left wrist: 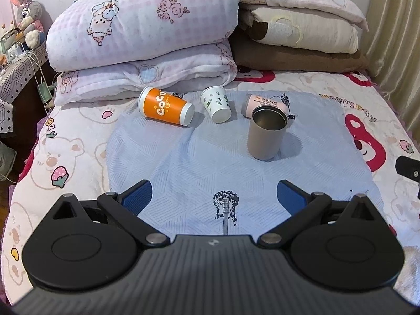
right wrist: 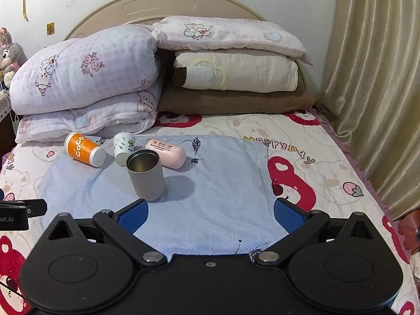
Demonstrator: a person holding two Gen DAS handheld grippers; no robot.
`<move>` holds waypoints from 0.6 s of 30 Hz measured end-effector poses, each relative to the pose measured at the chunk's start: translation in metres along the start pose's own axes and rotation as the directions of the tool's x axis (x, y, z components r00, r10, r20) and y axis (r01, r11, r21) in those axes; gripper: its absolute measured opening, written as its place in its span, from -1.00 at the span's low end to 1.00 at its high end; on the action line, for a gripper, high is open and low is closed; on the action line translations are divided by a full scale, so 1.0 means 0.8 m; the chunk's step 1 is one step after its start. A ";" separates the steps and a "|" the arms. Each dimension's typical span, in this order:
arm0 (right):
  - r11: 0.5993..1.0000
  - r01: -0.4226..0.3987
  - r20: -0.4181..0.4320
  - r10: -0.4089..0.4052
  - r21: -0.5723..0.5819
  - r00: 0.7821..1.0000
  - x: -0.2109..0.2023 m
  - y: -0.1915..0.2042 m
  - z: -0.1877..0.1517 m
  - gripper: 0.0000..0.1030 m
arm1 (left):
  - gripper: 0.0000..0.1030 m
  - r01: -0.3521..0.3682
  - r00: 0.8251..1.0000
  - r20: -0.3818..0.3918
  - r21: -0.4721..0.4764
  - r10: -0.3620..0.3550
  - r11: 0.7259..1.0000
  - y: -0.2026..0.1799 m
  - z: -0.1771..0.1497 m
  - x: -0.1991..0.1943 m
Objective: Flip cup upright
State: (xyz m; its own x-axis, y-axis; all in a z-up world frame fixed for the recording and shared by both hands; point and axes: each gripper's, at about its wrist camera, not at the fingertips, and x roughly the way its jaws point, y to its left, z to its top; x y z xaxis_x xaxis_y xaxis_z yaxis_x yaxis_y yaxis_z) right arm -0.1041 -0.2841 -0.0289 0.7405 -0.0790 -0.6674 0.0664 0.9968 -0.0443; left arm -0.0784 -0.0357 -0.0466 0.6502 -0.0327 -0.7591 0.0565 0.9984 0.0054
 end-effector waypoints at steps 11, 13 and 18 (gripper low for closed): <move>1.000 -0.009 -0.020 0.009 0.004 1.000 0.005 0.000 -0.001 1.00 | 1.00 -0.014 0.999 -0.030 0.005 0.014 1.000 0.000 0.001 0.007; 1.000 0.001 -0.017 -0.001 0.001 1.000 0.005 0.001 -0.002 1.00 | 1.00 -0.016 0.999 -0.033 0.005 0.016 1.000 0.001 0.001 0.008; 1.000 0.005 -0.016 -0.005 -0.006 1.000 0.005 0.001 -0.002 1.00 | 1.00 -0.021 0.999 -0.028 0.009 0.021 1.000 0.001 0.002 0.009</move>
State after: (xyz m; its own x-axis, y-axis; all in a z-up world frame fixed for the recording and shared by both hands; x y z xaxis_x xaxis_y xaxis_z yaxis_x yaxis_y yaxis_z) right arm -0.1024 -0.2832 -0.0328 0.7294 -0.0840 -0.6789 0.0665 0.9964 -0.0519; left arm -0.0727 -0.0349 -0.0512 0.6300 -0.0106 -0.7765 0.0498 0.9984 0.0268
